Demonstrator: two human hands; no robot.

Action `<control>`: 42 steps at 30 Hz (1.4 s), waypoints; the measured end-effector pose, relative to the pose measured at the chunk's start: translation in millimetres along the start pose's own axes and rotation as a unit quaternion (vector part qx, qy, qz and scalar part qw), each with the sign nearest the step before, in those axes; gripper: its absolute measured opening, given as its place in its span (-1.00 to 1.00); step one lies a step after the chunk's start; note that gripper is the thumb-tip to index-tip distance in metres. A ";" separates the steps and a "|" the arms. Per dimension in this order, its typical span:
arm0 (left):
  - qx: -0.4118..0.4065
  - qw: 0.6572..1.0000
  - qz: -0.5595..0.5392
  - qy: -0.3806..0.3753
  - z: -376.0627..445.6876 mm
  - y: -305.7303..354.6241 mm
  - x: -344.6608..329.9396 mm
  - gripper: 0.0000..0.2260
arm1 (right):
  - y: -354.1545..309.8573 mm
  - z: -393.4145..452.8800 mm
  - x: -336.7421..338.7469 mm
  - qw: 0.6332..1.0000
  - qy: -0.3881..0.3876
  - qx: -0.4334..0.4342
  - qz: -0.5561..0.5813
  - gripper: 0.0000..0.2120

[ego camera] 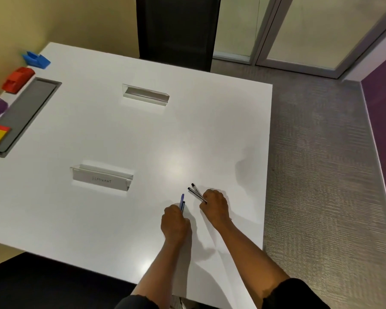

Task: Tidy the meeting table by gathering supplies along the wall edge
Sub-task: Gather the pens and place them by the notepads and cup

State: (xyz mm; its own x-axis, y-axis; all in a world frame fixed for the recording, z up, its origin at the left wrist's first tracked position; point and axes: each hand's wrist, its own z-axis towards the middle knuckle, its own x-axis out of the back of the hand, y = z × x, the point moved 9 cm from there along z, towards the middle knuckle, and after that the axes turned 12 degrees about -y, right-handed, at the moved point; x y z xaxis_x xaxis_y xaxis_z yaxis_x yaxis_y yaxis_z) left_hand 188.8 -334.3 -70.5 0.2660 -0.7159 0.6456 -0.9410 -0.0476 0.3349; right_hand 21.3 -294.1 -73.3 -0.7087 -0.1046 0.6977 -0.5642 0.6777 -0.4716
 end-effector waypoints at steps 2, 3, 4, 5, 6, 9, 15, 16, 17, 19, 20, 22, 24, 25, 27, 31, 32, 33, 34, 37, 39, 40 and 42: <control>-0.013 1.000 0.017 0.005 -0.7 -3.0 -2.2 -0.75 | 5.4 -4.6 0.6 1.000 0.010 0.000 0.029 -0.90; -0.021 0.999 0.025 0.008 -0.7 -3.9 -2.1 -0.76 | 8.2 -5.8 0.5 0.999 0.011 -0.001 0.042 -0.92; -0.028 0.999 0.026 0.008 -1.7 -4.0 -1.4 -0.78 | 10.8 -8.1 1.1 0.998 0.010 -0.003 0.056 -0.94; -0.034 0.999 0.017 0.008 -1.0 -4.9 -1.2 -0.80 | 12.7 -10.4 1.8 0.997 0.007 -0.004 0.071 -0.93; -0.034 0.999 -0.002 0.003 -0.4 -6.0 -0.8 -0.82 | 13.9 -13.5 3.2 0.996 0.004 -0.003 0.089 -0.85; -0.018 0.996 -0.086 -0.011 1.7 -11.1 1.8 -0.84 | 20.3 -22.1 2.6 0.990 -0.018 -0.012 0.137 -0.66; -0.015 0.967 -0.243 -0.077 1.9 -20.8 -1.2 -0.89 | 16.1 -31.2 -8.0 0.979 -0.077 -0.004 0.186 -0.88; -0.015 0.952 -0.292 -0.090 -3.6 -22.6 0.5 -0.89 | 10.3 -33.1 -7.4 0.978 -0.080 0.005 0.192 -0.89; -0.015 0.939 -0.329 -0.100 -9.2 -24.2 4.2 -0.86 | 3.8 -34.6 -7.6 0.976 -0.084 0.013 0.200 -0.90; -0.026 0.919 -0.377 -0.115 -20.1 -27.8 15.8 -0.82 | -12.1 -38.1 -8.8 0.970 -0.097 0.025 0.222 -0.91; -0.039 0.910 -0.396 -0.116 -24.5 -29.5 23.6 -0.82 | -22.4 -41.7 -9.5 0.966 -0.104 0.033 0.235 -0.93; -0.057 0.896 -0.428 -0.106 -30.2 -38.4 41.8 -0.84 | -45.8 -47.0 -12.6 0.956 -0.119 0.053 0.263 -0.86; -0.063 0.887 -0.449 -0.089 -34.4 -50.1 59.0 -0.88 | -69.5 -52.0 -17.8 0.945 -0.136 0.071 0.288 -0.78; -0.068 0.880 -0.463 -0.079 -36.5 -56.5 67.7 -0.89 | -81.7 -54.5 -22.1 0.939 -0.148 0.079 0.300 -0.79; -0.076 0.867 -0.489 -0.062 -43.6 -69.6 86.1 -0.90 | -107.8 -60.4 -34.1 0.924 -0.183 0.092 0.324 -0.85; -0.084 0.854 -0.513 -0.026 -57.9 -107.0 123.9 -0.93 | -169.6 -80.2 -58.5 0.898 -0.249 0.125 0.340 -0.72; -0.085 0.853 -0.515 -0.014 -62.0 -119.3 135.1 -0.93 | -186.2 -87.8 -63.7 0.895 -0.257 0.132 0.341 -0.72; -0.086 0.849 -0.521 -0.003 -65.5 -133.6 146.7 -0.93 | -203.3 -94.9 -70.3 0.890 -0.263 0.141 0.344 -0.74; -0.089 0.846 -0.526 0.006 -70.1 -146.0 158.7 -0.93 | -218.9 -101.1 -76.6 0.886 -0.271 0.148 0.346 -0.76; -0.104 0.825 -0.554 0.025 -86.3 -182.3 194.0 -0.93 | -267.4 -122.4 -94.4 0.875 -0.288 0.172 0.349 -0.82; -0.111 0.814 -0.568 0.041 -99.5 -207.9 218.2 -0.92 | -299.4 -138.9 -105.3 0.875 -0.286 0.184 0.345 -0.85; -0.114 0.810 -0.574 0.046 -107.3 -222.2 230.0 -0.92 | -315.7 -149.1 -111.3 0.877 -0.282 0.187 0.342 -0.86; -0.123 0.800 -0.585 0.054 -118.6 -251.3 253.5 -0.92 | -348.8 -167.0 -123.4 0.878 -0.273 0.198 0.339 -0.93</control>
State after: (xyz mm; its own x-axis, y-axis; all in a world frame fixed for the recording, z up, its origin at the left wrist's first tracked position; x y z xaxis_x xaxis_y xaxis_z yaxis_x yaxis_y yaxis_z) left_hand 517.6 -421.1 90.4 0.9632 -0.2180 -0.1574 0.0307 -0.4925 0.8698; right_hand 376.3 -395.9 95.1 -0.9751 -0.1811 -0.1279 0.0397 0.4248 -0.9044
